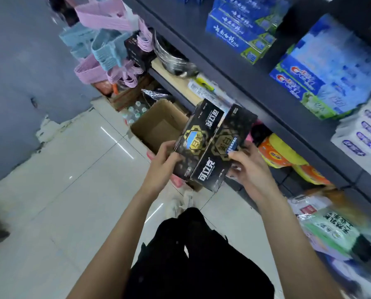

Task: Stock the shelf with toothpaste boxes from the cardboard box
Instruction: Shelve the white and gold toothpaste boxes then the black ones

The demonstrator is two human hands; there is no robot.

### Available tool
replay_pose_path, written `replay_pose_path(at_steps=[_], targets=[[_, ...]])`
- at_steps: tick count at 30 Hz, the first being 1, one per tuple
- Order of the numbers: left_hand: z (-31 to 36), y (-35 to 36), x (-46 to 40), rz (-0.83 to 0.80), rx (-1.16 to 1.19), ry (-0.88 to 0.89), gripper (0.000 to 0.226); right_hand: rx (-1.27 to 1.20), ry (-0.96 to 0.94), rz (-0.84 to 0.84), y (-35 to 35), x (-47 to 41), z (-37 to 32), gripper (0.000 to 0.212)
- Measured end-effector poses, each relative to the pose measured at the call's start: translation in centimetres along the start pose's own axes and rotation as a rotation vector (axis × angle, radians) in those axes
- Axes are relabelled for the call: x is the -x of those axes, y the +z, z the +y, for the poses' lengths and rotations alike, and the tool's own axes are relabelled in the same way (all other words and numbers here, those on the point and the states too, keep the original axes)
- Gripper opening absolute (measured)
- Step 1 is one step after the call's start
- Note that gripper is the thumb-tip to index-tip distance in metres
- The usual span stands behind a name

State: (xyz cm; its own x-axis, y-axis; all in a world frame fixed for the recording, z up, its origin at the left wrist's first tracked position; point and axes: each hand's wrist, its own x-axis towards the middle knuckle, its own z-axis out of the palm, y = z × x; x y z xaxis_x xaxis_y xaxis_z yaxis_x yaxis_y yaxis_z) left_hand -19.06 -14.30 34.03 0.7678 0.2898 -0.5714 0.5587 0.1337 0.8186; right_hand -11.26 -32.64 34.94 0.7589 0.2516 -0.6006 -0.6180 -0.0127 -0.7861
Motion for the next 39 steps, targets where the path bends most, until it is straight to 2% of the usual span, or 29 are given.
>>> replay_pose_path(at_steps=[1,3,7,9,12,15,16,19,21,24,28,30,33,34,35,37,39], targets=[[0.3,0.1,0.7,-0.017,0.009,0.009,0.02,0.002,-0.036,-0.01,-0.1,1.0,-0.3,0.06],[0.7,0.2,1.8,-0.051,-0.011,0.048,0.04,-0.028,-0.094,-0.021,-0.7,2.9,-0.8,0.074],[1.2,0.4,3.1,-0.167,-0.059,0.172,0.066,-0.148,-0.174,0.019,-2.4,5.9,-0.8,0.072],[1.3,0.9,3.2,-0.239,-0.124,0.204,0.069,-0.266,-0.176,0.067,-3.2,7.0,-0.2,0.064],[1.8,2.4,3.6,-0.352,-0.22,0.212,0.073,-0.512,-0.17,0.156,-4.6,8.8,0.4,0.032],[2.0,4.9,4.4,-0.43,-0.288,0.226,0.068,-0.561,-0.176,0.177,-7.2,10.9,1.1,0.013],[2.0,5.8,4.8,-0.444,-0.27,0.22,0.06,-0.574,-0.195,0.188,-8.4,11.5,1.5,0.022],[1.7,9.0,5.8,-0.465,-0.176,0.167,0.047,-0.626,-0.28,0.23,-12.2,13.4,2.2,0.084],[1.2,11.2,6.1,-0.436,-0.132,0.142,0.045,-0.692,-0.364,0.24,-14.8,15.0,2.5,0.102],[1.0,14.8,6.7,-0.39,-0.107,0.136,0.034,-0.772,-0.514,0.249,-19.6,17.3,2.5,0.081],[0.7,21.1,7.2,-0.393,-0.124,0.164,0.039,-0.651,-0.634,0.298,-27.1,19.8,2.4,0.074],[0.6,25.1,7.8,-0.391,-0.138,0.181,0.049,-0.585,-0.602,0.361,-31.0,21.0,1.8,0.082],[0.5,31.1,9.0,-0.333,-0.135,0.221,0.042,-0.473,-0.561,0.482,-36.5,22.8,-0.1,0.108],[0.6,32.9,9.5,-0.321,-0.134,0.228,0.042,-0.438,-0.558,0.491,-38.1,23.2,-0.9,0.109],[0.6,34.6,9.9,-0.313,-0.129,0.232,0.044,-0.422,-0.565,0.489,-39.8,23.4,-1.6,0.1],[0.9,37.5,10.6,-0.288,-0.123,0.245,0.041,-0.405,-0.593,0.482,-42.9,23.1,-3.1,0.065],[1.1,39.5,11.1,-0.247,-0.141,0.26,0.037,-0.378,-0.633,0.503,-45.0,22.1,-4.8,0.053]])
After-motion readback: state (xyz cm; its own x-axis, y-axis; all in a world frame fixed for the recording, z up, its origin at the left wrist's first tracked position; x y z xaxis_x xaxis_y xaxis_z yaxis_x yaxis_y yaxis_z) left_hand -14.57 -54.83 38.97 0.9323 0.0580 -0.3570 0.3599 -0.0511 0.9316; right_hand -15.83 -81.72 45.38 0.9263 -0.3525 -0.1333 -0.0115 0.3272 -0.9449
